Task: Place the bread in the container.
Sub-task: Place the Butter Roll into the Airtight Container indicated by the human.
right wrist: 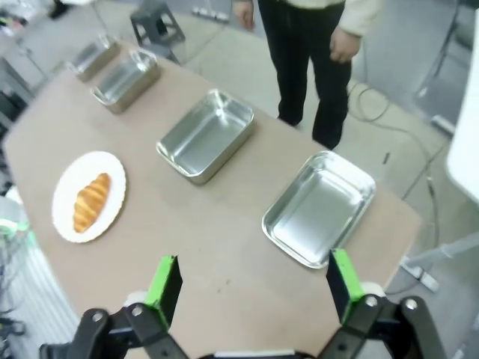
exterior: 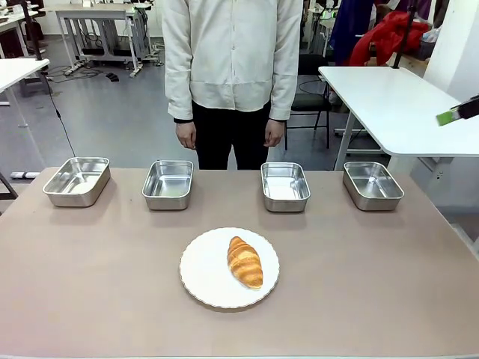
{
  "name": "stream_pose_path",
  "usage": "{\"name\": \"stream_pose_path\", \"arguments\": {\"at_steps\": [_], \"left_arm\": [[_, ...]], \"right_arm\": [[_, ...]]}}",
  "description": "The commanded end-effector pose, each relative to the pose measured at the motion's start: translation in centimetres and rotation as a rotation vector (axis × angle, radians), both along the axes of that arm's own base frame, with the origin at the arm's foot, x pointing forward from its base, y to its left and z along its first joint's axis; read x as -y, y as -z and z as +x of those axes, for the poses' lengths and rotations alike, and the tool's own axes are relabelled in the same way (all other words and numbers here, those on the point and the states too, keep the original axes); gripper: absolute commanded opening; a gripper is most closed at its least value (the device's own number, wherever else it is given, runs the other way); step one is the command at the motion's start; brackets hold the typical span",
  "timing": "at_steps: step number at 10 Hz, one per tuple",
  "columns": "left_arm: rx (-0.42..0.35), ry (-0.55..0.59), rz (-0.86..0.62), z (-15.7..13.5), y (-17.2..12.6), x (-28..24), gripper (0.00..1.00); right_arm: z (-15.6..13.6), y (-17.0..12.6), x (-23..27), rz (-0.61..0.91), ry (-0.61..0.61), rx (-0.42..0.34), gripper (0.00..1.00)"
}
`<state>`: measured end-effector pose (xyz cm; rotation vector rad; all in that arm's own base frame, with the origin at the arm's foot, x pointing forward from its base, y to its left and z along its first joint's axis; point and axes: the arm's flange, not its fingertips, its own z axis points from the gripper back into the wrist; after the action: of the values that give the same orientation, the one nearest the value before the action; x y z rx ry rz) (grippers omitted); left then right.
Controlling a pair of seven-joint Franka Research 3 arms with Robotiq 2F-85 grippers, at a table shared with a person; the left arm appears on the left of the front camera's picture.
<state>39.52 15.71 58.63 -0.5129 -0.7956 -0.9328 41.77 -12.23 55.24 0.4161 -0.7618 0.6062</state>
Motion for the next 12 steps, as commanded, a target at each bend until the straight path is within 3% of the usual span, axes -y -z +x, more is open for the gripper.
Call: {"name": "stream_pose_path", "arguments": {"at_steps": [1, 5, 12], "left_arm": [[0.052, 0.025, -0.052, 0.0, 0.1, -1.6, 1.00], [0.116, 0.010, -0.129, -1.2, 0.2, -3.6, 1.00], [0.086, -0.014, -0.128, -1.2, 0.3, -3.6, 1.00]], "right_arm": [[0.2, -0.2, 1.9, 0.062, -0.018, 0.037, 1.00], [-0.5, -1.4, 3.6, 0.124, 0.018, 0.073, 1.00], [-0.8, -1.4, 3.5, 0.122, 0.045, 0.046, 1.00]]}}
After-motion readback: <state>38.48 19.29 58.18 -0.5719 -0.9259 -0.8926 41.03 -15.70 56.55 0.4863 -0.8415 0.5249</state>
